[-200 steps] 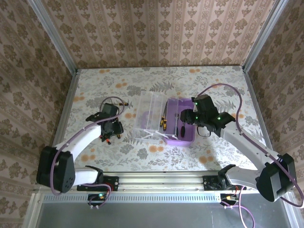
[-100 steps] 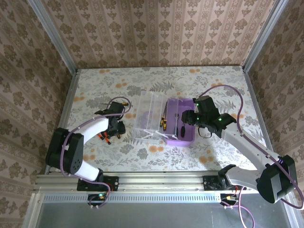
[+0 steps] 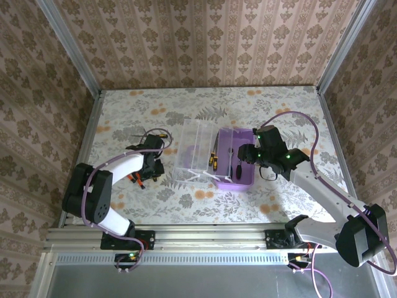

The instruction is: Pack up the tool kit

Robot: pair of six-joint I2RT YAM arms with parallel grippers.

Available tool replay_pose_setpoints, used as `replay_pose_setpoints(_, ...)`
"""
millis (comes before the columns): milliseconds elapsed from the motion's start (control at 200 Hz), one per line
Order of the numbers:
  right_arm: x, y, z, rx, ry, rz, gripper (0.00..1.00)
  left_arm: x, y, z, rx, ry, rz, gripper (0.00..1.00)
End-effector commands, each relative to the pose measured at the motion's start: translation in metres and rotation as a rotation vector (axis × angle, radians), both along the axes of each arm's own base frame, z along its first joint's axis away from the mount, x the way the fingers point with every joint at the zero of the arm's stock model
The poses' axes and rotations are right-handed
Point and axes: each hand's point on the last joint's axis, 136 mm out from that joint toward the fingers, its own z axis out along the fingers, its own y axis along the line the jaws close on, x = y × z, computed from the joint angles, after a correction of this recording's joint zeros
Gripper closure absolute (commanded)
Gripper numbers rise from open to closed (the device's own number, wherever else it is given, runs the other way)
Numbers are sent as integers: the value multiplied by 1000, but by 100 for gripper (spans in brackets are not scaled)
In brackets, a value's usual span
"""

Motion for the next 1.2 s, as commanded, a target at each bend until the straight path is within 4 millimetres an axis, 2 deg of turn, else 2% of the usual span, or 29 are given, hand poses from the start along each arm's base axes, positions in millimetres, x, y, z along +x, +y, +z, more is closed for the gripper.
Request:
replay_pose_setpoints(0, 0, 1, 4, 21, -19, 2, 58, -15, 8, -2, 25, 23, 2, 91)
replay_pose_setpoints(105, 0, 2, 4, 29, -18, 3, 58, -20, 10, 8, 15, 9, 2, 91)
replay_pose_setpoints(325, 0, 6, 5, 62, -16, 8, 58, -39, 17, 46, -24, -76, 6, 92)
replay_pose_setpoints(435, 2, 13, 8, 101, -16, 18, 57, -47, 17, 70, -48, -119, -14, 92)
replay_pose_setpoints(585, 4, 28, 18, 192, -20, 52, 57, -51, 13, 113, -71, -202, -65, 93)
replay_pose_setpoints(690, 3, 44, 31, 254, -46, 101, 57, -53, -16, 141, -136, -268, -180, 92)
replay_pose_setpoints(770, -1, 56, 43, 207, -101, 142, 57, -54, -35, 157, -157, -300, -256, 93)
replay_pose_setpoints(915, -5, 79, 59, 245, -134, 190, 57, -55, -83, 184, -254, -415, -409, 94)
replay_pose_setpoints(1195, 6, 107, 75, 330, -151, 215, 53, -66, -163, 198, -421, -490, -588, 95)
